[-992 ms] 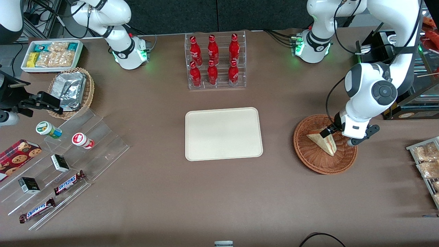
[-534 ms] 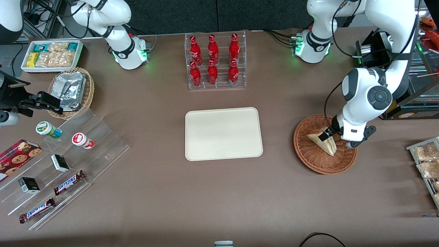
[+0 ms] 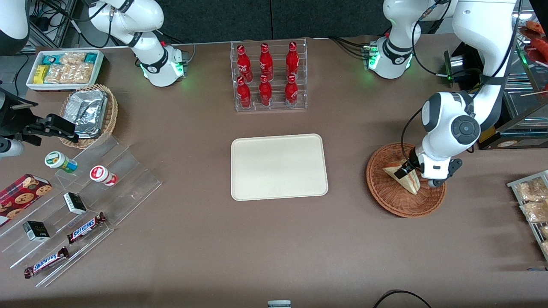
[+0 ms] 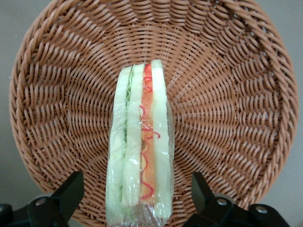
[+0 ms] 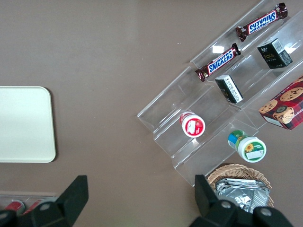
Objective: Place sandwich from basket to tray
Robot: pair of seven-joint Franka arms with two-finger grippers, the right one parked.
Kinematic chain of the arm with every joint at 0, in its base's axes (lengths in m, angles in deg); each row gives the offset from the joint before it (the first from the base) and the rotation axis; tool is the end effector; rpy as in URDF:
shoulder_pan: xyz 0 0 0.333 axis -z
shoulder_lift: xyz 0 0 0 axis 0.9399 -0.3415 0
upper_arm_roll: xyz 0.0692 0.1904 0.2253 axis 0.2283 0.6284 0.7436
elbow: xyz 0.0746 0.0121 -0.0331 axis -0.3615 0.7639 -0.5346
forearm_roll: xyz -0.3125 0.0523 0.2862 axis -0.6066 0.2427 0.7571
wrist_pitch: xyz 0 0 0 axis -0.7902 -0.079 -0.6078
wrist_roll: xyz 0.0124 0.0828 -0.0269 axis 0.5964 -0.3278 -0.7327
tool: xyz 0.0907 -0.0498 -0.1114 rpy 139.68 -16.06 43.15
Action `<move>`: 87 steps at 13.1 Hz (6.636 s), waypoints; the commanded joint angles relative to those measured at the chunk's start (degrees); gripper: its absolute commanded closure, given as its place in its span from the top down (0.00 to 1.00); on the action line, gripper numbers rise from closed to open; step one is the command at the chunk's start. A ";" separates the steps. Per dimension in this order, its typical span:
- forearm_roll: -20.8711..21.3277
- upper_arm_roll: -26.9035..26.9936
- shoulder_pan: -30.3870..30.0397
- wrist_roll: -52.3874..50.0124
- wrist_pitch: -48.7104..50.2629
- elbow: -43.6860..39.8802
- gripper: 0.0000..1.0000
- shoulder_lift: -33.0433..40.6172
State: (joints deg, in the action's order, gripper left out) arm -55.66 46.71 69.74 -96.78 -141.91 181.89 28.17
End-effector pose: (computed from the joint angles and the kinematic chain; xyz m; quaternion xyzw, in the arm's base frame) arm 0.5542 -0.0609 0.1773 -0.9409 -0.3368 0.0350 0.0084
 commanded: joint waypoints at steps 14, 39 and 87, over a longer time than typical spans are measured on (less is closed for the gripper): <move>0.98 -0.39 6.61 -6.94 18.30 -15.13 0.00 -1.68; 0.80 -2.59 39.76 -3.59 23.33 -49.25 0.00 -30.77; -2.89 -0.93 0.74 40.17 56.01 -35.81 1.00 10.44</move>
State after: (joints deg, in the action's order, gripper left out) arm -58.77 45.54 71.73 -57.79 -87.64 143.10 33.87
